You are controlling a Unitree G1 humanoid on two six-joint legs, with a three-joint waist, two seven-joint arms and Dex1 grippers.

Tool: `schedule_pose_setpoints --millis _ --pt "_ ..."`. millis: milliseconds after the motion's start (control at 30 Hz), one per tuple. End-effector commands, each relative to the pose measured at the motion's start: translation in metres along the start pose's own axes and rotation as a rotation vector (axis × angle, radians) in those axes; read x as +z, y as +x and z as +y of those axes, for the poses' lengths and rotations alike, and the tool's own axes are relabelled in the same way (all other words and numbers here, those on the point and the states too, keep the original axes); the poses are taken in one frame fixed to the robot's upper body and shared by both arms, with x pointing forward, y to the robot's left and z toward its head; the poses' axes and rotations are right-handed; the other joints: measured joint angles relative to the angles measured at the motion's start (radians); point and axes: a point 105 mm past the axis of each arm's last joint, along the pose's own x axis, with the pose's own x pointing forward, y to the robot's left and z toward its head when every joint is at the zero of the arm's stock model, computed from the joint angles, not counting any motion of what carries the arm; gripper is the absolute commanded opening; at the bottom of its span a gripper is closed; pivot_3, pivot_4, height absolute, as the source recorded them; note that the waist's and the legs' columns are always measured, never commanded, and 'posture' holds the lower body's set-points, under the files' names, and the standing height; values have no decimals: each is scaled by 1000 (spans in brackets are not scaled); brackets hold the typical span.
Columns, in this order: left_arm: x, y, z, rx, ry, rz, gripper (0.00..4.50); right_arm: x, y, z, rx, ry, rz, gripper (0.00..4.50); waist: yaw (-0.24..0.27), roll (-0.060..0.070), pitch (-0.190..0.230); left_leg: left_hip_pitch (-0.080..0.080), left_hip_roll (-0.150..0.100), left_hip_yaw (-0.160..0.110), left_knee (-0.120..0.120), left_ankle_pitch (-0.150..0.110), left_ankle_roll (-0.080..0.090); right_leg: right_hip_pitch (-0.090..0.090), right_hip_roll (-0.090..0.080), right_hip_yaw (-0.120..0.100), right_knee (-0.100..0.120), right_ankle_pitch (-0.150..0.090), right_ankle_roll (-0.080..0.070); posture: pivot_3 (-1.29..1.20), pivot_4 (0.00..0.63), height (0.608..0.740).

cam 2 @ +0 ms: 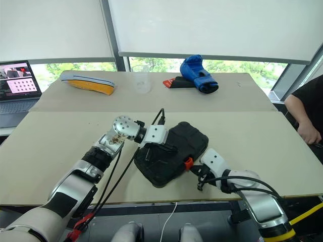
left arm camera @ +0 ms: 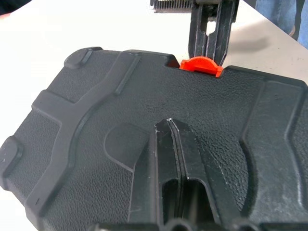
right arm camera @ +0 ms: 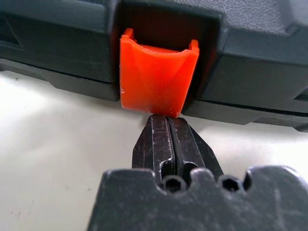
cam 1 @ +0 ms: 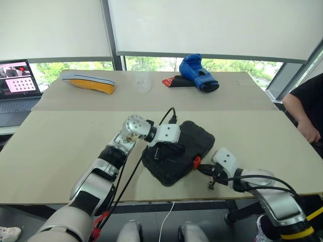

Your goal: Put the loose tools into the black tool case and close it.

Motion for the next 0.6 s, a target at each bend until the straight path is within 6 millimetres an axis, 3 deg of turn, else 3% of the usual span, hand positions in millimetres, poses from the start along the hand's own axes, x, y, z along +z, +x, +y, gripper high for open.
schedule_pose_setpoints --millis 33,167,300,400,533,600 --pt "-24 9 -19 -63 -78 65 43 34 -21 6 31 -81 -91 0 0 0 0 0 0 0 0 0 0 -1 0 0 0 0 0 0 150 740" --pt "-23 10 -19 -64 -73 62 43 54 -31 8 59 -97 -130 0 -3 0 0 -1 0 0 0 0 0 -2 0 0 0 0 0 0 150 740" --pt "-23 10 -18 -62 -66 66 43 66 -23 1 47 -110 -143 0 -12 0 0 0 1 -1 0 0 0 -3 0 0 0 0 0 0 150 740" --pt "-22 11 -18 -61 -62 63 43 62 -25 -2 44 -112 -105 0 -2 0 0 -1 0 -2 0 0 0 -6 0 0 0 0 0 0 150 740" --pt "-22 9 -16 -53 -59 65 43 45 -45 7 100 -101 -28 0 22 0 -1 -2 -1 1 -1 0 0 -9 -2 0 -2 0 0 0 150 740" --pt "-23 8 -16 -50 -61 68 43 47 -50 6 98 -94 -43 0 23 0 -1 -5 -2 2 -1 -1 1 -9 -3 1 -2 -2 0 0 150 740"
